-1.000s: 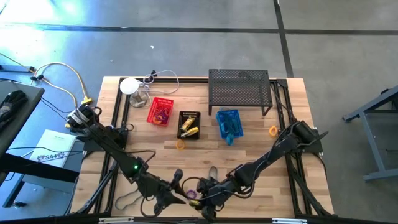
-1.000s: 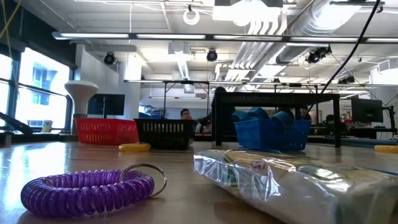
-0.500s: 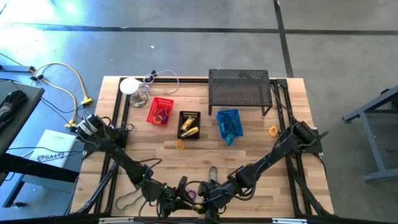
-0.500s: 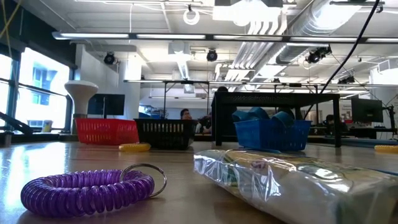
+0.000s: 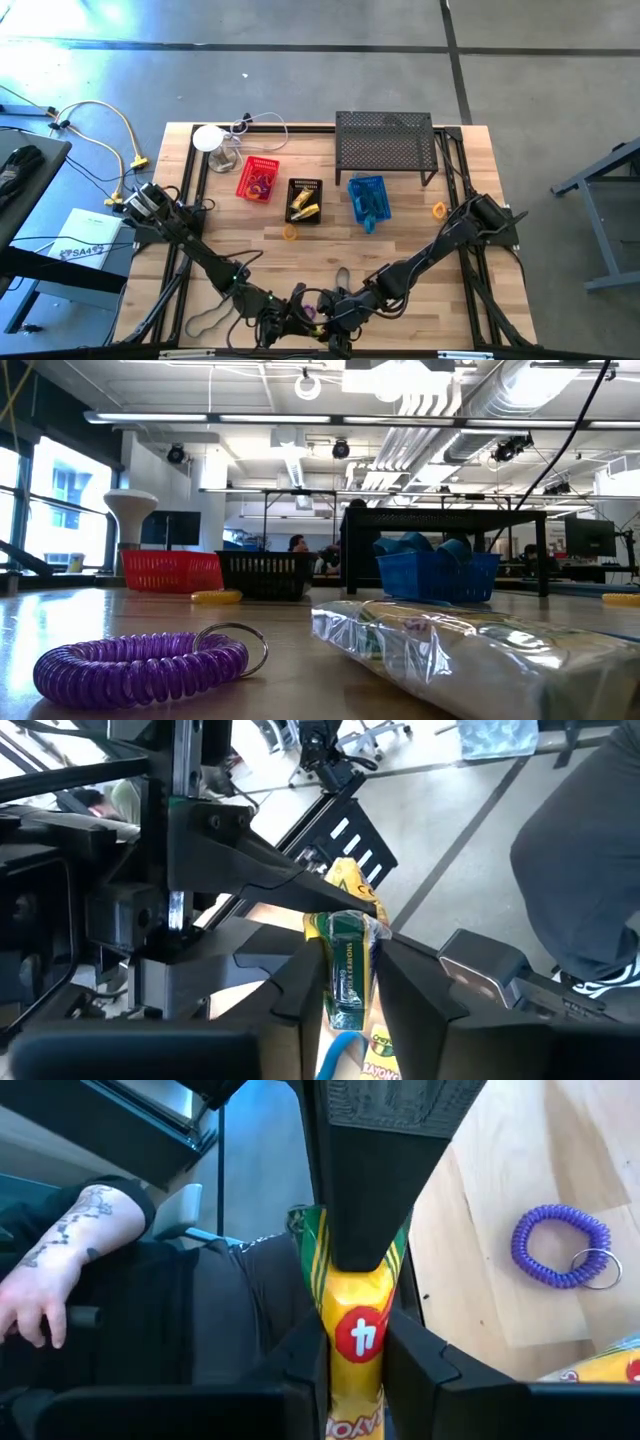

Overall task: Pick & Place Office Desk Supplies
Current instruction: Put the right crayon box into the black bin

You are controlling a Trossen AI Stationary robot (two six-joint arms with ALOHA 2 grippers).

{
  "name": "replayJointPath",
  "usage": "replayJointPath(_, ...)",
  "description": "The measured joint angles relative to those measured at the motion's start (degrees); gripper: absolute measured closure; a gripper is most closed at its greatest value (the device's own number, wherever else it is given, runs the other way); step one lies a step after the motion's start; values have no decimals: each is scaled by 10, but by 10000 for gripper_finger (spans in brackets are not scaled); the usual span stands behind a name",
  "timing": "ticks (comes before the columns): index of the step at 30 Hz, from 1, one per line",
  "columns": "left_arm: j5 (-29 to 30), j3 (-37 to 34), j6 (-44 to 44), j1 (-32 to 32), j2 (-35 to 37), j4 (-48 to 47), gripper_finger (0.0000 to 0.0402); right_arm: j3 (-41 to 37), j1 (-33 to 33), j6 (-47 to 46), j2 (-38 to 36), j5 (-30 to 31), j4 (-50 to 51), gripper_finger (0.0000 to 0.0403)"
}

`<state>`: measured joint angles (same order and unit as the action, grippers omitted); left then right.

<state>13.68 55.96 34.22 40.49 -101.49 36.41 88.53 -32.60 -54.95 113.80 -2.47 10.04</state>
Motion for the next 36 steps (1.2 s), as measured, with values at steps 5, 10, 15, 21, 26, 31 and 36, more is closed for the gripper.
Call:
replayJointPath(5,1,0,5,1,0,-2,367,0,0,13,0,4,9,310)
replayJointPath(10,2,0,-35,1,-1,-10,379,0,-3,51,0,4,35,257)
replayJointPath(15,24,0,-161,1,0,-34,379,0,-22,37,-15,34,92,219)
replayJointPath(21,81,0,-289,1,8,-109,379,0,-68,-74,-45,151,240,209)
replayJointPath(26,233,0,-420,-10,81,-281,379,0,-119,-156,-51,260,299,208)
replayJointPath(31,343,0,-489,-28,186,-462,378,0,-165,-154,-50,358,301,208)
replayJointPath(36,445,1,-516,-87,244,-600,378,0,-185,-120,-50,468,301,208)
